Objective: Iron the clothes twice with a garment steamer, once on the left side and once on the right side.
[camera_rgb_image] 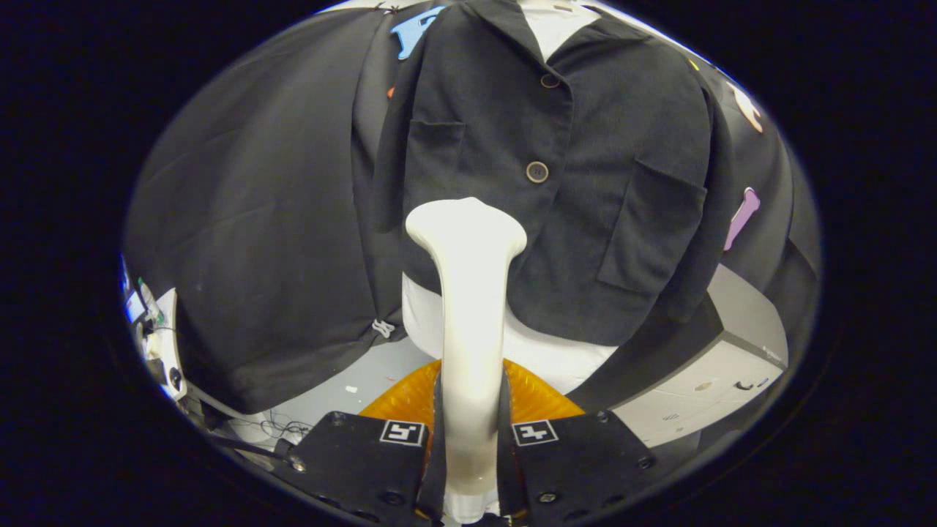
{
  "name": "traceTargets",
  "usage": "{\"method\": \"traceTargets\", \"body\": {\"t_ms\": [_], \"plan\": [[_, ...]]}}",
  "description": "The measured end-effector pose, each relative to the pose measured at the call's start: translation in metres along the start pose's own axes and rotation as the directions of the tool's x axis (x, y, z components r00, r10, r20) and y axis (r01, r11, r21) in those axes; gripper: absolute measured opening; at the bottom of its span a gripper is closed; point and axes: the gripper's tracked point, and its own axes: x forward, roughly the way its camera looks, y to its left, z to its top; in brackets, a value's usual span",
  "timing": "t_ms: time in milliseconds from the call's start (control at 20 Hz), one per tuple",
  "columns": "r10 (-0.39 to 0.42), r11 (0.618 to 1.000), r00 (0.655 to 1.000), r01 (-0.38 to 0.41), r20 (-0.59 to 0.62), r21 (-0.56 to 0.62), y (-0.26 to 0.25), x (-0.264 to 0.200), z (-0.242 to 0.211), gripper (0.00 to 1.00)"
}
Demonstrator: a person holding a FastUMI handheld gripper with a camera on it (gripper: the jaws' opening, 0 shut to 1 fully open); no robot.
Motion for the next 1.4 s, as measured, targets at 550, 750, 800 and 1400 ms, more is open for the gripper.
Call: {"method": "traceTargets", "body": {"t_ms": [550,750,800,1400], "plan": [[-0.006,0.997,1.0,0.005,0.01,0.077,-0.057,-0.031,-0.03,0.31],[-0.049,0.99,0.999,0.046,0.016,0.131,-0.114,-0.059,-0.048,0.3],[-0.062,0.988,0.998,0.059,0.016,0.146,-0.13,-0.067,-0.055,0.3],[-0.168,0.937,0.985,0.149,0.034,0.315,-0.262,-0.205,-0.183,0.3]]}}
